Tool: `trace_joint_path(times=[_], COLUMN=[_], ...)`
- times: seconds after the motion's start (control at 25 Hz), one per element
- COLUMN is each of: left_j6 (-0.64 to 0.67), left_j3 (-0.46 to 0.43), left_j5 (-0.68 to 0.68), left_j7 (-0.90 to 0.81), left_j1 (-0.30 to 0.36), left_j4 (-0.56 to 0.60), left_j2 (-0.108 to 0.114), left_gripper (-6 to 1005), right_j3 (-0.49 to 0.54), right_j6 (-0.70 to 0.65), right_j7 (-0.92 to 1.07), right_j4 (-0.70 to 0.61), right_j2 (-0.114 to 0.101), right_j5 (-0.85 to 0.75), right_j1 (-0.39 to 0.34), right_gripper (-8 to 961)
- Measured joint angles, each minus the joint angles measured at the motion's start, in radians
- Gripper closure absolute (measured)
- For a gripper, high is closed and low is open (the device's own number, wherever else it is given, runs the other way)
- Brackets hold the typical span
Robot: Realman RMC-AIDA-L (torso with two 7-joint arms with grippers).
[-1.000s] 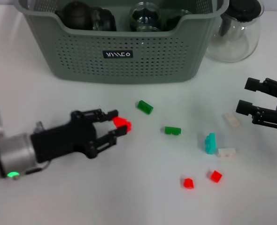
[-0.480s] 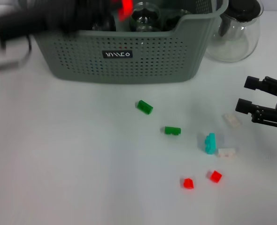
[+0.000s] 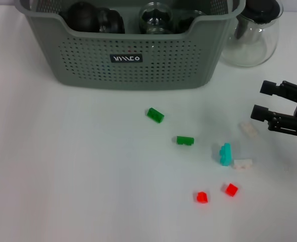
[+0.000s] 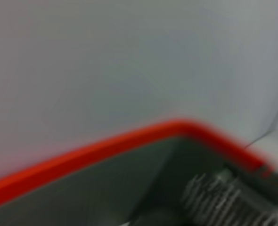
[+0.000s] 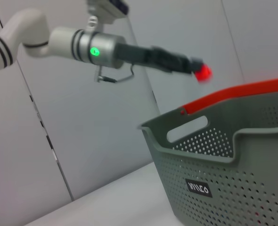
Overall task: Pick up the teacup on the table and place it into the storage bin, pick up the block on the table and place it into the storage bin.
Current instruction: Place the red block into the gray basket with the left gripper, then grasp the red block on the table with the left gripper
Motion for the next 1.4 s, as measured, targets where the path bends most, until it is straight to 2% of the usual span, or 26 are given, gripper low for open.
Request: trace_joint_path(times=[0.08, 0.32, 0.44, 0.52, 0.64, 0.76, 0.88, 1.0, 1.12, 1.24, 1.36, 1.4], left_j6=[-0.050, -0.197, -0.210, -0.205, -0.179, -0.113, 0.011, 0.193, 0.397, 0.497, 0.515, 0.511], left_j3=[0.037, 0.124, 0.135, 0.125, 0.095, 0.054, -0.024, -0.103, -0.188, -0.221, -0.198, -0.193], left_j5=[0.133, 0.402, 0.458, 0.447, 0.351, 0.129, -0.252, -0.581, -0.755, -0.744, -0.591, -0.546], left_j7=[-0.052, -0.151, -0.159, -0.159, -0.141, -0.083, 0.072, 0.302, 0.513, 0.706, 0.923, 0.984], left_j1=[-0.023, -0.048, -0.058, -0.053, -0.005, 0.084, 0.223, 0.339, 0.419, 0.484, 0.549, 0.557], left_j4=[-0.002, -0.015, -0.025, 0.000, 0.095, 0.219, 0.307, 0.273, 0.177, 0.104, 0.023, -0.023], left_j2=[-0.028, -0.137, -0.168, -0.180, -0.193, -0.197, -0.197, -0.198, -0.213, -0.235, -0.260, -0.261], left_gripper=[598, 568, 551, 539, 474, 386, 298, 257, 217, 226, 236, 239], right_j3=[0.001, 0.001, 0.009, 0.032, 0.103, 0.183, 0.258, 0.324, 0.357, 0.368, 0.359, 0.356], right_j6=[0.000, -0.002, -0.018, -0.048, -0.128, -0.180, -0.204, -0.210, -0.190, -0.156, -0.122, -0.115], right_j7=[0.000, -0.040, -0.086, -0.121, -0.184, -0.198, -0.196, -0.188, -0.163, -0.116, -0.059, -0.037], right_j4=[-0.001, 0.006, 0.008, 0.018, 0.046, 0.054, 0.055, 0.056, 0.059, 0.058, 0.043, 0.037], right_j2=[0.002, 0.010, 0.020, 0.023, 0.026, 0.031, 0.037, 0.045, 0.048, 0.046, 0.038, 0.035], right_j5=[0.000, 0.006, 0.008, 0.010, 0.010, 0.010, 0.010, 0.010, 0.009, 0.006, -0.006, -0.015], right_j1=[0.000, -0.001, -0.008, -0.011, -0.015, -0.024, -0.032, -0.035, -0.033, -0.026, -0.017, -0.014], right_gripper=[86, 85, 85, 85, 85, 85, 86, 86, 86, 86, 86, 86])
